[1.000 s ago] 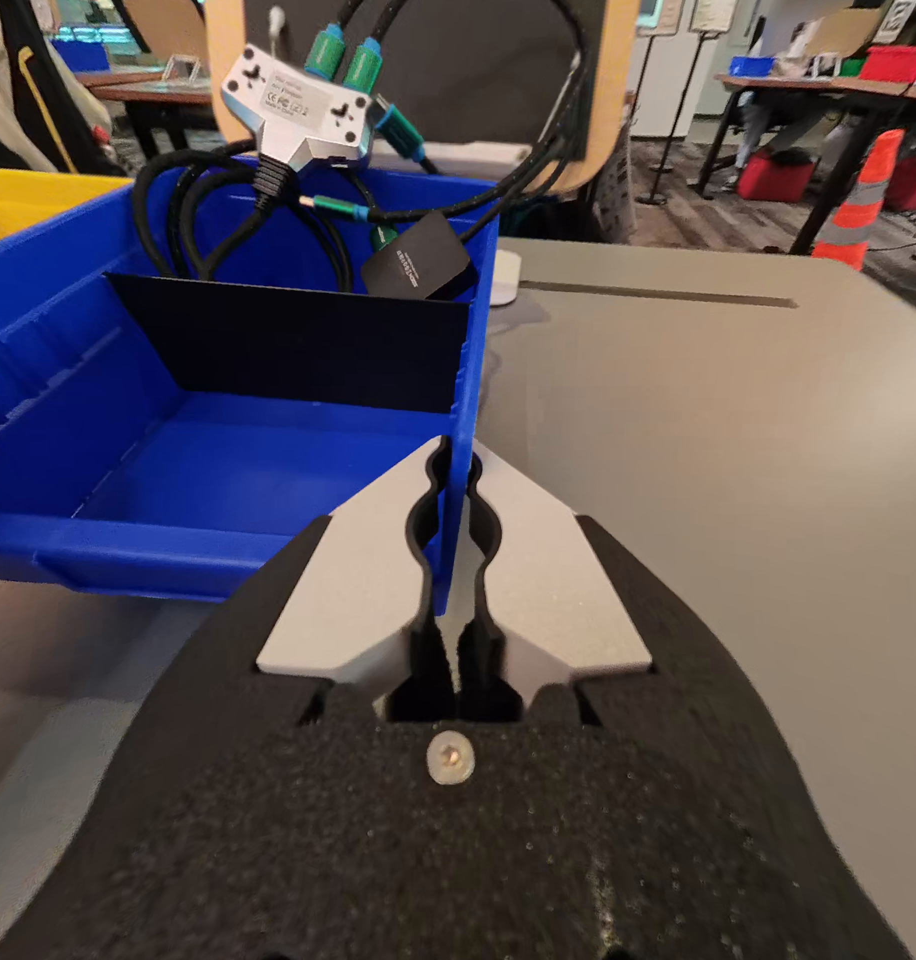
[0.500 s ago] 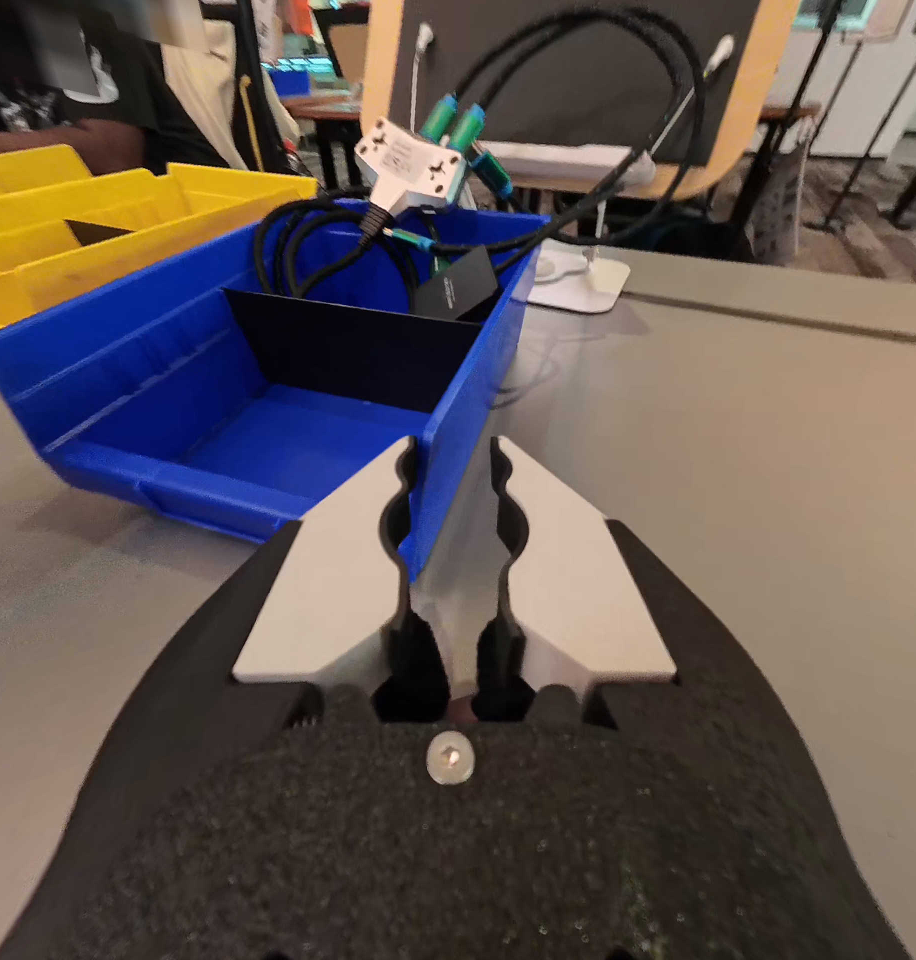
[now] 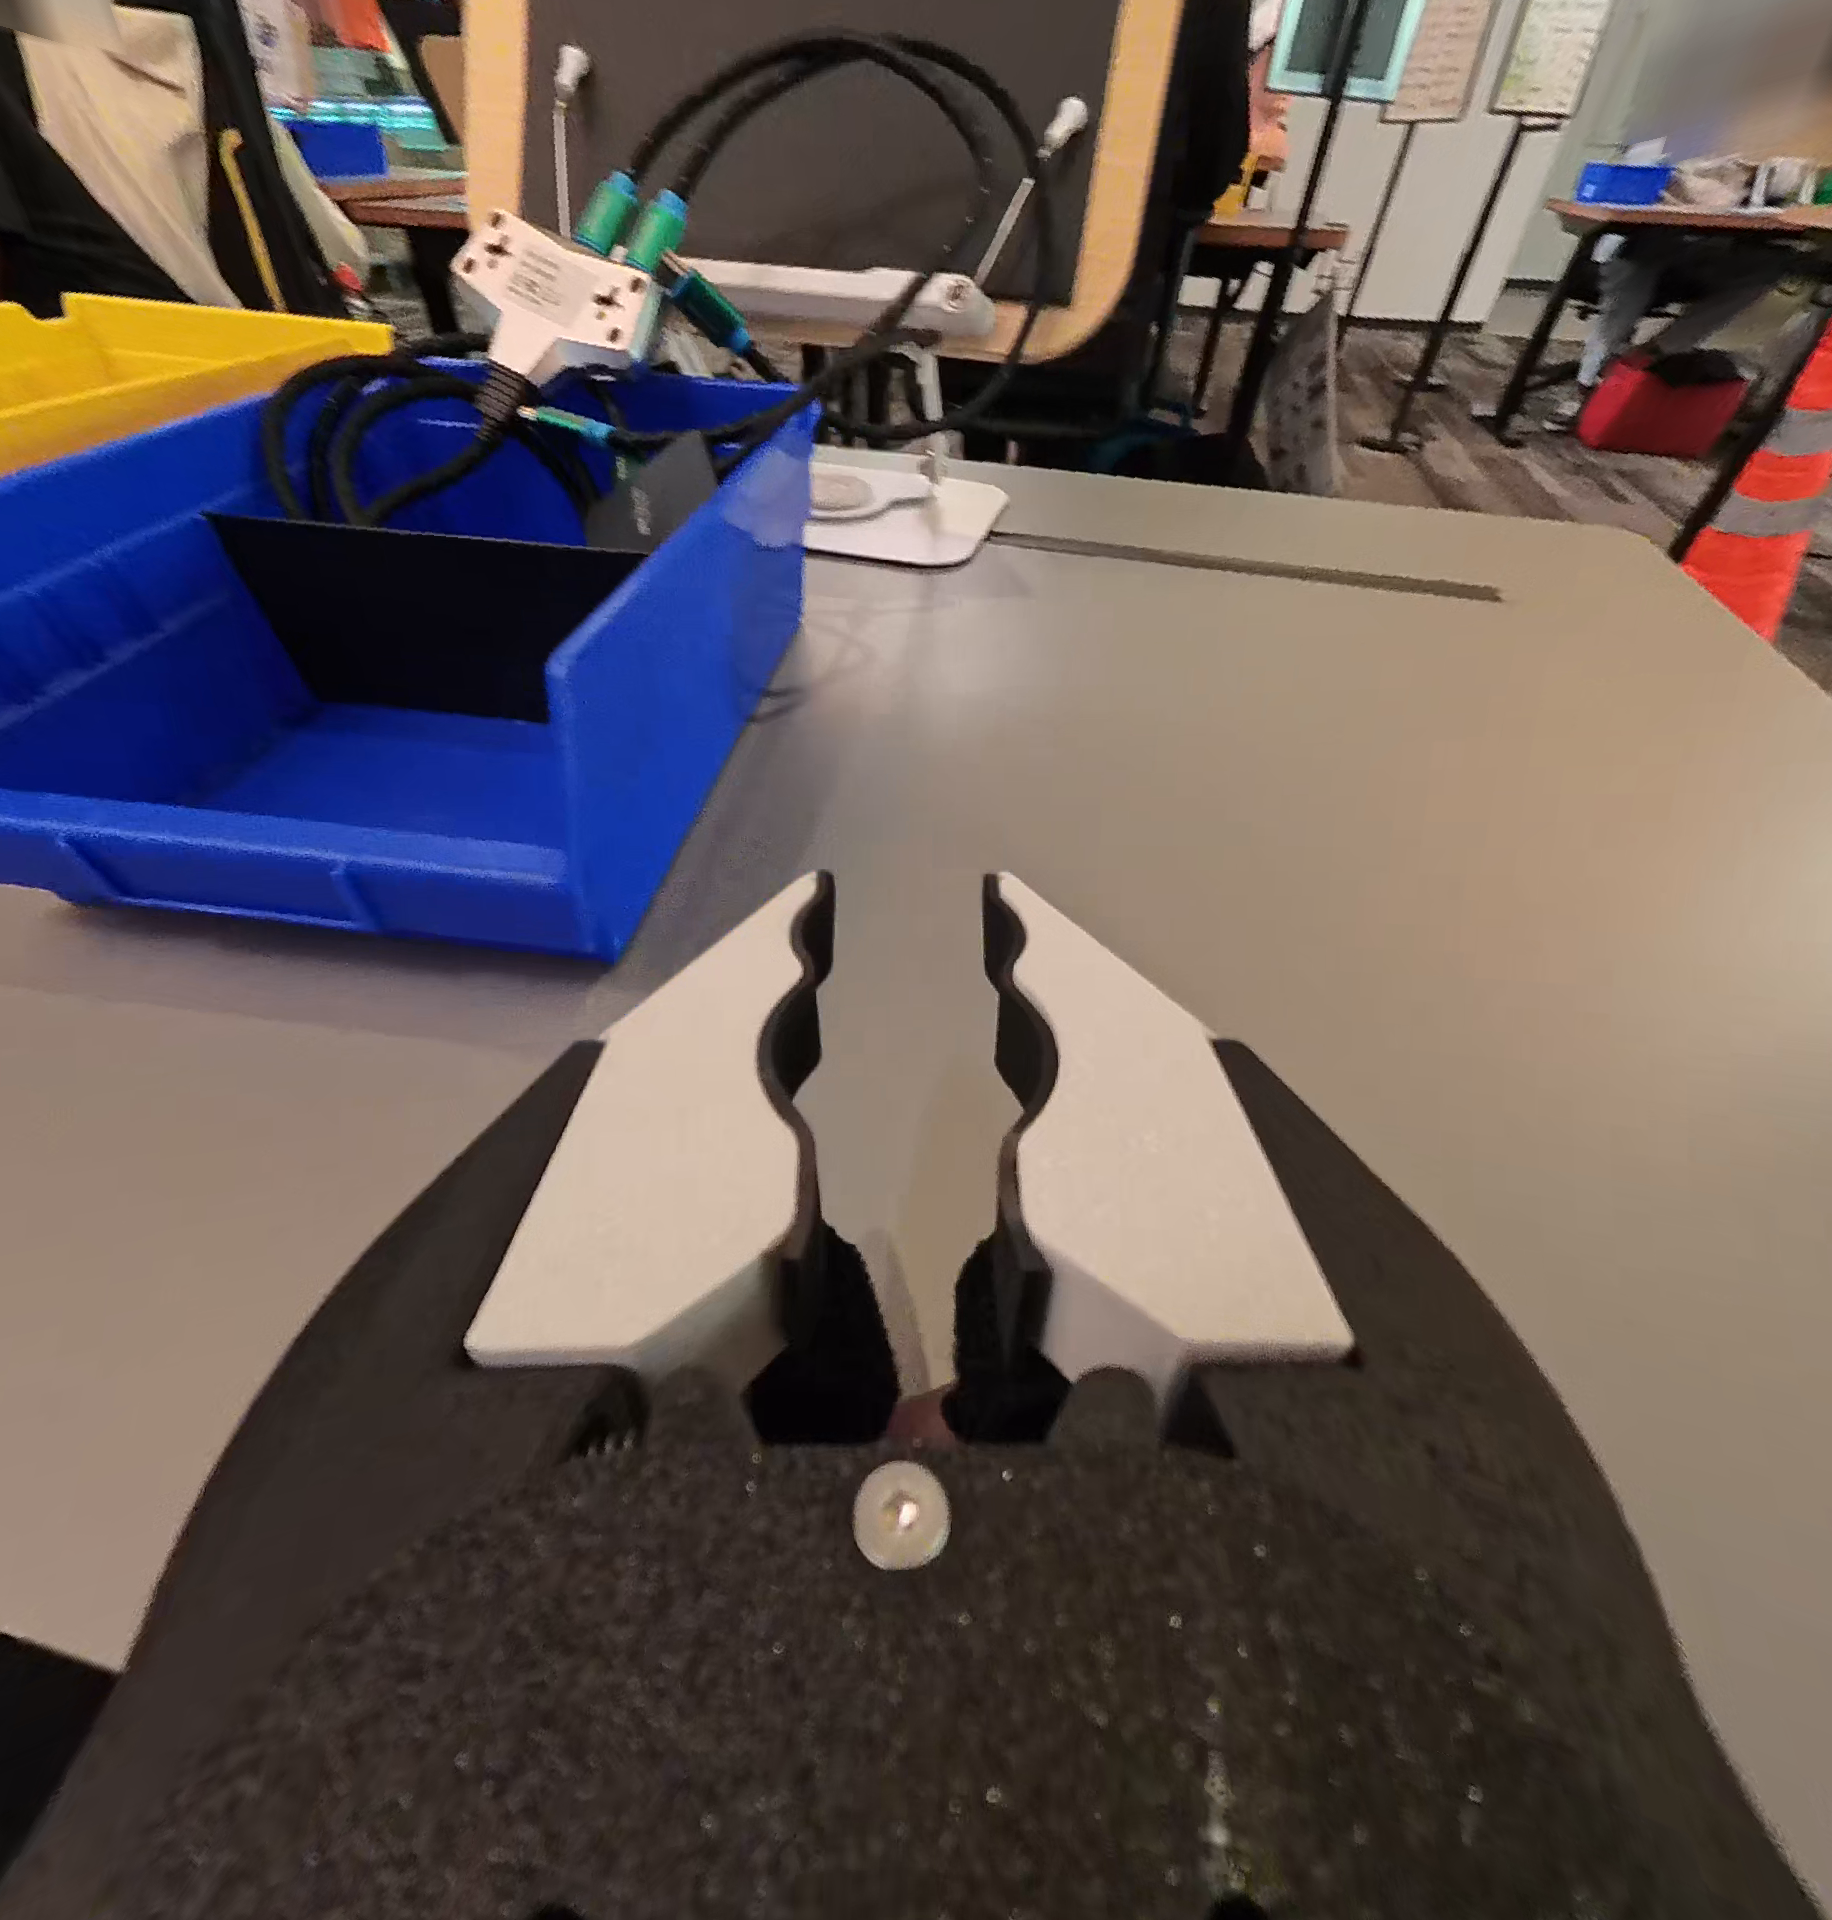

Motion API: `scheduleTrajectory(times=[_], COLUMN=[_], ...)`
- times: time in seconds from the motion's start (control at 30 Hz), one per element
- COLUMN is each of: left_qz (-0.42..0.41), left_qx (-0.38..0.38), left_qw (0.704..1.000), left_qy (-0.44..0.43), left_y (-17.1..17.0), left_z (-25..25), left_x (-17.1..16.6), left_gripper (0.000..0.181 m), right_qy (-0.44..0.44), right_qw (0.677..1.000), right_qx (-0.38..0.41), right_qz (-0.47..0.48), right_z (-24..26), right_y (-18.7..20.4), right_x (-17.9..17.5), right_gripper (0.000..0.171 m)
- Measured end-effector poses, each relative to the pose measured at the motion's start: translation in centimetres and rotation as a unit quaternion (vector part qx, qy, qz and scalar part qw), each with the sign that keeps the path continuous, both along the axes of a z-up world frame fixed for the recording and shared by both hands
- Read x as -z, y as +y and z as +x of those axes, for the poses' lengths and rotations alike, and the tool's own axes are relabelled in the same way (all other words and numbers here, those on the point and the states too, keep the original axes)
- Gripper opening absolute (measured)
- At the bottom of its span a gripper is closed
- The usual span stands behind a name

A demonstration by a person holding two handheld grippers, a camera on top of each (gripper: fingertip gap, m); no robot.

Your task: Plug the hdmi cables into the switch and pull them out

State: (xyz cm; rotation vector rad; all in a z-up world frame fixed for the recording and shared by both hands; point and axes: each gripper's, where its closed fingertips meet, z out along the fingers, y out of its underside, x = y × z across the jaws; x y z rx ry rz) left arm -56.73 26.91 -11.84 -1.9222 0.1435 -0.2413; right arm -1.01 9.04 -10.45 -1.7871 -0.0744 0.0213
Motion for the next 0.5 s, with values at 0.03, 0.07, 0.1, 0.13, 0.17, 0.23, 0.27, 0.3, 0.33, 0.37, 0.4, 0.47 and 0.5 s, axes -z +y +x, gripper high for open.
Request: scheduleTrajectory(times=[0.03,0.07,0.1,0.13,0.17,0.23,0.27,0.3,0.33,0.37,0.4,0.47,0.5], left_qz=[-0.002,-0.003,-0.002,-0.015,-0.035,-0.038,-0.038,-0.04,-0.042,-0.043,-0.043,-0.042,-0.042], left_qx=[0.006,0.013,0.015,0.012,0.026,0.019,0.02,0.022,0.023,0.021,0.018,0.014,0.012], left_qw=[1.0,1.0,1.0,0.999,0.999,0.999,0.999,0.999,0.999,0.999,0.999,0.999,0.999], left_qy=[0.005,0.012,0.022,0.031,0.028,-0.013,-0.02,-0.008,0.008,0.019,0.022,0.018,0.017], left_y=[0.7,1.5,2.3,3.1,3.3,3.7,3.7,3.6,3.4,3.1,2.7,1.8,1.2], left_z=[0.4,0.9,1.2,1.3,1.9,2.1,2.2,2.2,2.2,2.2,2.2,2.3,2.4], left_x=[-0.2,-0.5,-0.6,-0.3,0.3,0.2,0.3,0.3,0.3,0.4,0.4,0.4,0.4], left_gripper=[0.056,0.055,0.053,0.043,0.029,0.004,0.004,0.004,0.004,0.004,0.004,0.004,0.004], right_qy=[0.004,0.01,0.019,0.029,0.037,0.042,0.04,0.036,0.029,0.02,0.01,-0.011,-0.018], right_qw=[1.0,1.0,0.999,0.999,0.999,0.998,0.998,0.999,0.999,1.0,1.0,1.0,0.999], right_qx=[0.012,0.021,0.029,0.034,0.038,0.041,0.042,0.038,0.03,0.021,0.008,-0.025,-0.047], right_qz=[-0.003,-0.006,-0.007,-0.005,-0.004,-0.004,-0.005,-0.004,-0.001,0.003,0.006,0.012,0.015], right_z=[0.7,1.4,2.0,2.5,2.9,3.3,3.4,3.2,2.7,2.1,1.1,-1.4,-3.1], right_y=[-0.4,-0.8,-1.1,-1.4,-1.7,-2.1,-2.2,-2.3,-2.4,-2.4,-2.3,-1.9,-1.7], right_x=[0.1,0.2,0.3,0.2,0.1,0.2,0.2,0.1,-0.1,-0.2,-0.4,-0.6,-0.8], right_gripper=[0.028,0.028,0.028,0.028,0.028,0.028,0.028,0.028,0.028,0.028,0.028,0.028,0.028])
